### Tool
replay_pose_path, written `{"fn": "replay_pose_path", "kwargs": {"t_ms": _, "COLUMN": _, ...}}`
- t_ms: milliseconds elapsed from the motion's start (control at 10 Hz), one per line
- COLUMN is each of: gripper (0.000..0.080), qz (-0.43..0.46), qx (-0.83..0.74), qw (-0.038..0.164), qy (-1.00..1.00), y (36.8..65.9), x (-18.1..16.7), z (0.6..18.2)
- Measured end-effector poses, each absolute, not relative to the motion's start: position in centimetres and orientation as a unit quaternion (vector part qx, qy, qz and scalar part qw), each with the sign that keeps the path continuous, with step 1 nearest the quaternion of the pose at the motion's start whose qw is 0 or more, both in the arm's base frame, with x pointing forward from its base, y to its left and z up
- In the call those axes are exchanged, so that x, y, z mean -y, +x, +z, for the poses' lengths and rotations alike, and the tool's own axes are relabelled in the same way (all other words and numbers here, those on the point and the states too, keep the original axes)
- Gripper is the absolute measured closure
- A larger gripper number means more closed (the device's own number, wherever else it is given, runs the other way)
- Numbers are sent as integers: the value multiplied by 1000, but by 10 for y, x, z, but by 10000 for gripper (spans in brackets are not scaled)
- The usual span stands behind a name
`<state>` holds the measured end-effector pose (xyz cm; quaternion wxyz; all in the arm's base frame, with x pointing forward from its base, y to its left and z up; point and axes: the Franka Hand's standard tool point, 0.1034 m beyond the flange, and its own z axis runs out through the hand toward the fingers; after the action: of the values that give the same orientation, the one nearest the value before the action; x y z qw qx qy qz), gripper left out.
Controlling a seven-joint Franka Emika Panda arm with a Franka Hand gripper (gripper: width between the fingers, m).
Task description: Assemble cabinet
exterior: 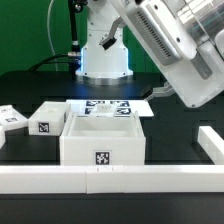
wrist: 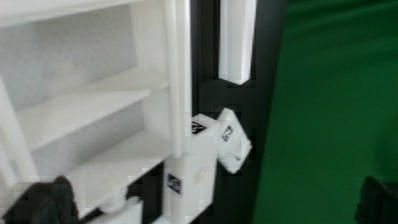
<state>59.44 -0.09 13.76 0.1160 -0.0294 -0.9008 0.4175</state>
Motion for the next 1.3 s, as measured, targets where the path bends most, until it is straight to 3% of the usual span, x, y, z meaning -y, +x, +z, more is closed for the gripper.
{"fn": "replay_pose_path", "kwargs": {"t_ms": 100, "gripper": 3, "qz": 414, "qx": 901, "qw": 129, "qy": -6, "y": 595, "x": 2, "z": 138}}
{"fn": "replay_pose_path", "kwargs": {"t_ms": 200, "gripper": 3, "qz": 416, "qx": 901, "qw": 126, "qy": -17, "y": 601, "x": 4, "z": 143}}
{"fn": "replay_pose_path", "kwargs": {"t_ms": 300, "gripper": 3, "qz": 421, "qx": 899, "qw": 105, "qy": -64, "y": 602, "x": 9, "z": 146}}
{"fn": "replay_pose_path", "kwargs": {"t_ms": 600, "gripper": 3, "qz": 435, "qx": 864, "qw": 5, "qy": -256, "y": 603, "x": 17, "z": 154}}
{"fn": "replay_pose_path", "kwargs": {"t_ms": 700, "gripper": 3, "qz": 437, "qx": 855, "qw": -1, "qy": -278, "y": 601, "x": 19, "z": 154}}
{"fn": "replay_pose_path", "kwargs": {"t_ms": 800, "gripper": 3, "qz": 424, "qx": 870, "qw": 29, "qy": -250, "y": 600, "x": 19, "z": 154}}
{"fn": "replay_pose_path", "kwargs": {"t_ms": 900, "gripper": 3, "qz": 425, "qx": 856, "qw": 6, "qy": -295, "y": 600, "x": 18, "z": 153}}
{"fn": "replay_pose_path", "kwargs": {"t_ms": 1300, "gripper": 3, "qz": 422, "qx": 785, "qw": -42, "qy": -453, "y": 593, "x": 19, "z": 144}}
